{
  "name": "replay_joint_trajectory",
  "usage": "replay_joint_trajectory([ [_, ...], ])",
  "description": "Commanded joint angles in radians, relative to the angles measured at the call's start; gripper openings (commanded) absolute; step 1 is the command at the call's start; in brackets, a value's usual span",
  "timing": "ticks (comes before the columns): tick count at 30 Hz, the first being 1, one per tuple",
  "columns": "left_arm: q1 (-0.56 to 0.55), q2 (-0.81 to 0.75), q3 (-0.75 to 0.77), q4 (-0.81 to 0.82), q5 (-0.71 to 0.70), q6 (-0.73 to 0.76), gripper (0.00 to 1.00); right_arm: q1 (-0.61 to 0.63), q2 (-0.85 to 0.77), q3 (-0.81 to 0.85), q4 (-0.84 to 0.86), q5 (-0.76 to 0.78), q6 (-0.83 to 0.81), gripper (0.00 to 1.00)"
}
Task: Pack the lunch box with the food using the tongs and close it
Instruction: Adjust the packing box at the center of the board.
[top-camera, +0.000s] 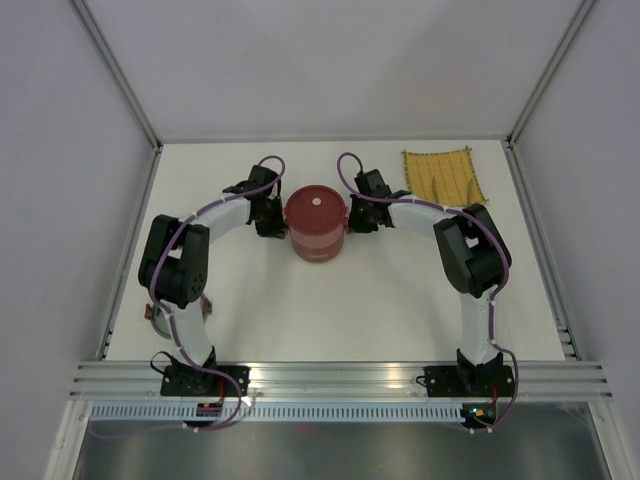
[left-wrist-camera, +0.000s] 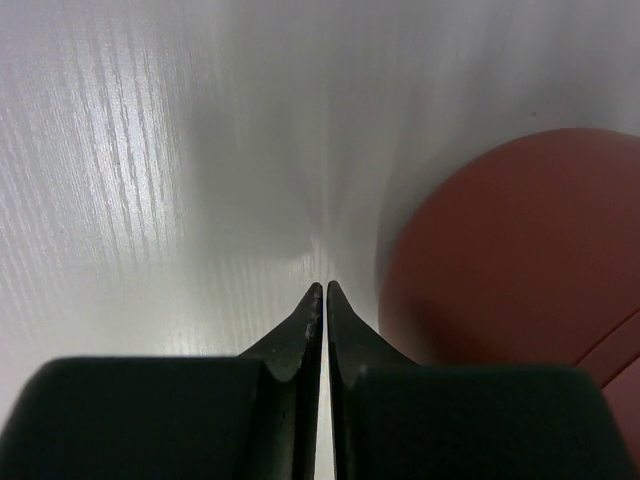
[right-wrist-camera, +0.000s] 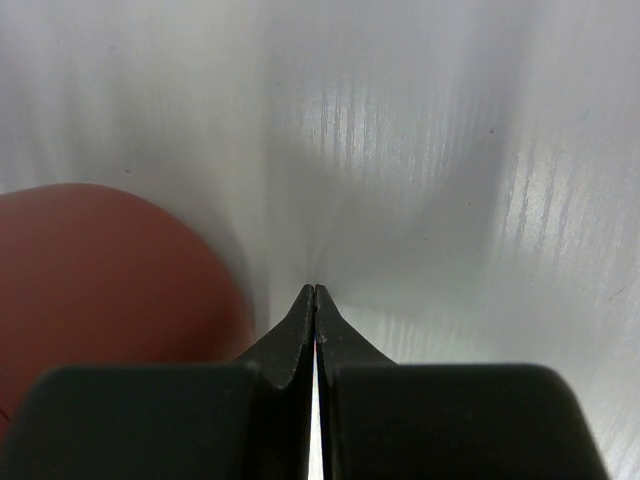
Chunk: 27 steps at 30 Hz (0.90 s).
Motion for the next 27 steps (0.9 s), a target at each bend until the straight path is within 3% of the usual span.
replay_joint_trajectory([
  [1,-0.015,0.04,0.052,0.025,0.042,0.014,0.07,0.016,0.026,0.036,0.006,-0.059,0.058,0.01],
  [8,0.001,0.06,0.05,0.025,0.042,0.014,0.06,0.014,-0.004,0.006,0.001,-0.039,0.044,0.01],
  [15,0.08,-0.021,-0.026,0.081,0.125,0.037,0.06,-0.03,-0.048,-0.025,0.01,-0.076,0.043,0.0],
  [27,0.077,-0.003,-0.023,0.024,-0.037,0.069,0.06,-0.052,-0.076,-0.016,-0.043,-0.019,0.003,0.01],
])
